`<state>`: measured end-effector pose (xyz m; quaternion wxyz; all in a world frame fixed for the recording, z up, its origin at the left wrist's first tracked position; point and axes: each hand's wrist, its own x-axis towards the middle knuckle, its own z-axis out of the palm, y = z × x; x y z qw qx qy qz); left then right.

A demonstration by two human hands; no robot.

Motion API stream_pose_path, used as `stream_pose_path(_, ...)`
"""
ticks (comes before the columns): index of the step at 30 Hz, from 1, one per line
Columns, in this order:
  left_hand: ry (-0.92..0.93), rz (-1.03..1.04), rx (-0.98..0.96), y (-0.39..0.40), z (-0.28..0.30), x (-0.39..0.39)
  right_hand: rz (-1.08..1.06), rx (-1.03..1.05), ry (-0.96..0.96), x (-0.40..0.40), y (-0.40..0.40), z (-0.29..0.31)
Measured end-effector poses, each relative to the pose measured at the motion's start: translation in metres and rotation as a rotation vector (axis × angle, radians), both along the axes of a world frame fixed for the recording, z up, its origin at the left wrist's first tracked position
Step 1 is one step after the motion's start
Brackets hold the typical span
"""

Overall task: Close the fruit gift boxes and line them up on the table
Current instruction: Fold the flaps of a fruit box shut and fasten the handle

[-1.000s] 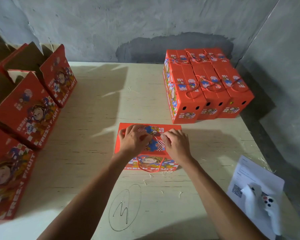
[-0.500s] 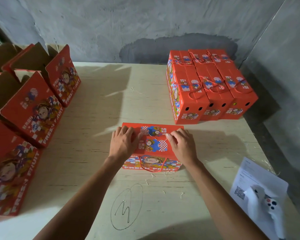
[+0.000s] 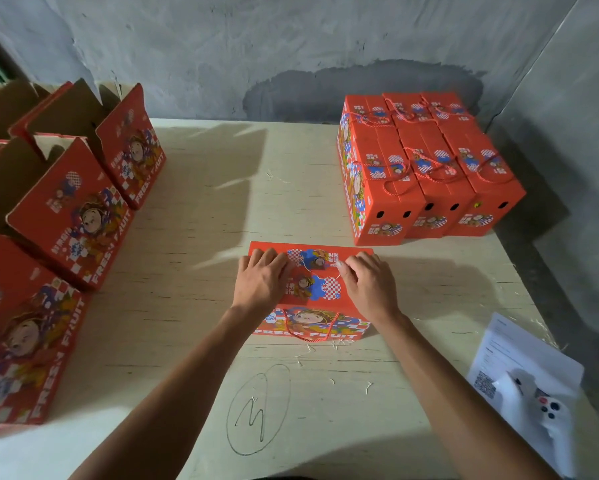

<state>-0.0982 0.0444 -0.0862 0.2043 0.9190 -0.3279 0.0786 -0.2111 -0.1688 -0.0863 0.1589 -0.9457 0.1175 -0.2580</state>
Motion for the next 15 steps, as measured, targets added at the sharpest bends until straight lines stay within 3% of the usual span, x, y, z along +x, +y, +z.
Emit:
stream_pose_path(10,0.157,0.025,-0.064,-0.0024,-0.0028,0.0028,-0.010,0.111,0.034,-0.0021,0.0008,-0.0044)
stream_pose_path(15,0.382,0.236,-0.290,0.0036,-0.0007,-0.0025,-0.036,0.117,0.082,-0.0027,0.0044,-0.0012)
